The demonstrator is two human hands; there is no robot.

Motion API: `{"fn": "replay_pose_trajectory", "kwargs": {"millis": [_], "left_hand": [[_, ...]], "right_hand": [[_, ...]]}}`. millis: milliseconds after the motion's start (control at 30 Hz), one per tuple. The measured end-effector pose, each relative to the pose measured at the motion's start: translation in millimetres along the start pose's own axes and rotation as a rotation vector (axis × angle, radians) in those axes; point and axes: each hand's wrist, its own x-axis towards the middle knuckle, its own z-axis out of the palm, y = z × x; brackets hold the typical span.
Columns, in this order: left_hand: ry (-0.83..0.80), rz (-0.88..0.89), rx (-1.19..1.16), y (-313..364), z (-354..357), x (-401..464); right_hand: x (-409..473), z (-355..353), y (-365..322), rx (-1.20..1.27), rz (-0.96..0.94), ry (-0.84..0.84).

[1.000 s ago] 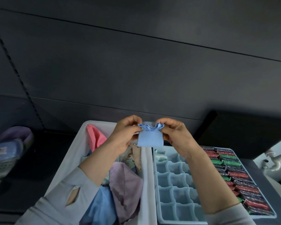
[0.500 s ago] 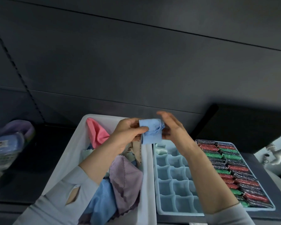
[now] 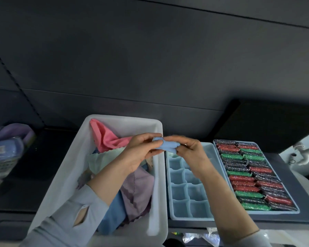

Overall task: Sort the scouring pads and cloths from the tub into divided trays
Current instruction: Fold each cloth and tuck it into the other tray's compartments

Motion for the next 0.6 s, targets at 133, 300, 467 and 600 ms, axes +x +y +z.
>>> {"fn": "replay_pose_trajectory", "kwargs": {"millis": [133, 300, 467, 600], "left_hand": [[-0.009, 0.013, 0.129, -21, 9, 3], [-0.081, 0.106, 0.472, -55, 23, 9], [-0.049, 0.211, 0.732, -78, 37, 24], [0.005, 0.444, 1.158, -78, 51, 56]], "right_hand": [[-17, -13, 8, 0.212, 0.194, -0.017], [-37, -48, 37, 0.034, 0.275, -0.192], [-29, -102, 69, -0.296, 0.294, -0.048], [0, -135, 75, -0.810, 0.152, 0.158]]}}
